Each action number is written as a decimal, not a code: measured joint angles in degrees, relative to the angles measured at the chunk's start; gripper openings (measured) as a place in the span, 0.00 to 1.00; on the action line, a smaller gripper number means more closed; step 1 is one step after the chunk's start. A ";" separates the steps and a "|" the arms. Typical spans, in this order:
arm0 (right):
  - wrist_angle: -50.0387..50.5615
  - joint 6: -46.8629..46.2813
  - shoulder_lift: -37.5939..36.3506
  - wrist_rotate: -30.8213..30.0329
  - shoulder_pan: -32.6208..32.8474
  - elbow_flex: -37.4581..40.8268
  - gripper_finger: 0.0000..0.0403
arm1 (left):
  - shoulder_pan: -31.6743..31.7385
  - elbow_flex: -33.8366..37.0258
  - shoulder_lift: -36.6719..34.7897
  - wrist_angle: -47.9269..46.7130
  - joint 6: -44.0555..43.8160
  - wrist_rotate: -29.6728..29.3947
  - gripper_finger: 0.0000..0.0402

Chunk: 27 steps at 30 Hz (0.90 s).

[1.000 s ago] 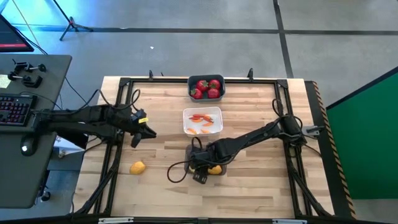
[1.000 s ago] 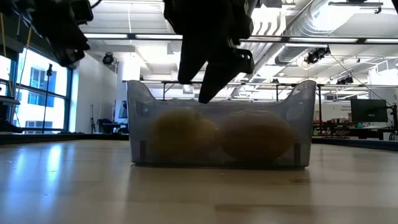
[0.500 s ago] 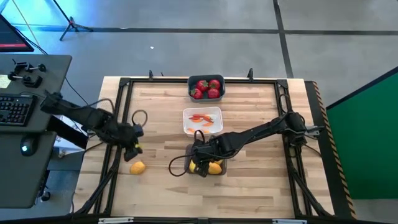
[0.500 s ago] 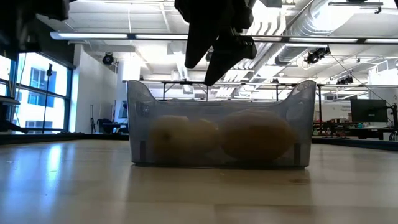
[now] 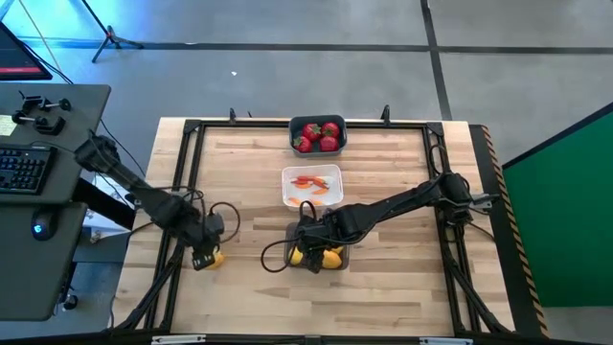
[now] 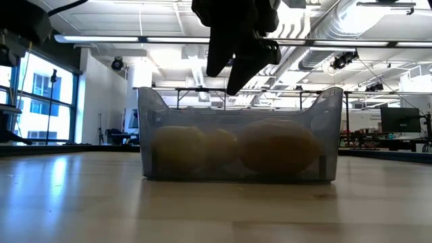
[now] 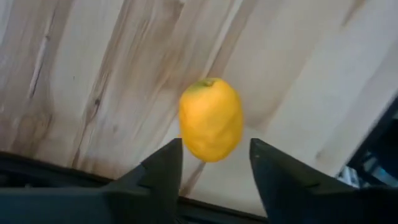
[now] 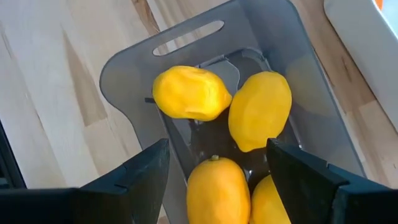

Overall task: Sort produce into baskets
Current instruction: Put the yellow lemon into the black bin

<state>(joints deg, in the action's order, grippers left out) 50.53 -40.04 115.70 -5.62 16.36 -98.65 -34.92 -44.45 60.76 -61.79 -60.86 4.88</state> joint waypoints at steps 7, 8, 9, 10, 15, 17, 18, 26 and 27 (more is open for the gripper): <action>0.11 -0.01 0.02 0.17 0.00 0.00 0.64 | -0.46 1.72 4.99 2.93 -1.46 -1.07 0.62; 0.09 -0.03 0.02 0.17 0.00 0.00 0.64 | -0.46 2.48 5.21 4.13 -1.46 -1.07 0.64; 0.11 -0.12 0.01 0.17 0.00 0.00 0.64 | -0.46 3.41 5.28 5.68 -1.48 -0.99 0.66; 0.17 -0.23 0.02 0.17 0.00 0.00 0.64 | -0.46 4.36 5.26 6.75 -1.65 -0.82 0.67; 0.50 -0.43 0.02 0.23 0.07 0.00 0.64 | -0.47 7.64 5.24 8.35 -2.62 0.43 0.69; 0.62 -0.45 0.02 0.34 0.07 0.00 0.64 | -0.93 8.33 5.25 9.83 -2.62 1.21 0.69; 0.70 -0.45 0.02 0.34 0.07 0.00 0.64 | -1.27 8.53 5.24 11.06 -2.64 1.27 0.69; 0.83 -0.45 0.02 0.54 0.07 0.02 0.64 | -3.66 9.05 5.24 11.87 -6.27 3.92 0.69; 0.85 -0.45 0.02 0.54 0.07 0.02 0.64 | -4.12 9.05 5.24 11.95 -6.50 4.17 0.69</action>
<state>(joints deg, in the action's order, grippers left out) 51.37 -40.49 115.72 -5.08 16.43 -98.63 -39.03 -35.40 66.00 -49.85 -67.37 9.05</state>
